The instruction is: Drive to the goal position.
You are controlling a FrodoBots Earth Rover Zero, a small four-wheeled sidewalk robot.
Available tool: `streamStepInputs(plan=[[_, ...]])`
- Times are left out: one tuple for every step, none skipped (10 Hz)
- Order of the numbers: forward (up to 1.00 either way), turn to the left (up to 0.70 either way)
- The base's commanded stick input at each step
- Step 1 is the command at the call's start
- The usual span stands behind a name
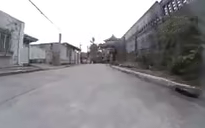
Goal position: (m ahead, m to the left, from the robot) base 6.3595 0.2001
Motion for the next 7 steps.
streamStepInputs(plan=[[0.94,0.0],[0.94,0.0],[0.94,0.0],[0.94,0.0],[0.94,0.0],[0.94,0.0],[0.94,0.0]])
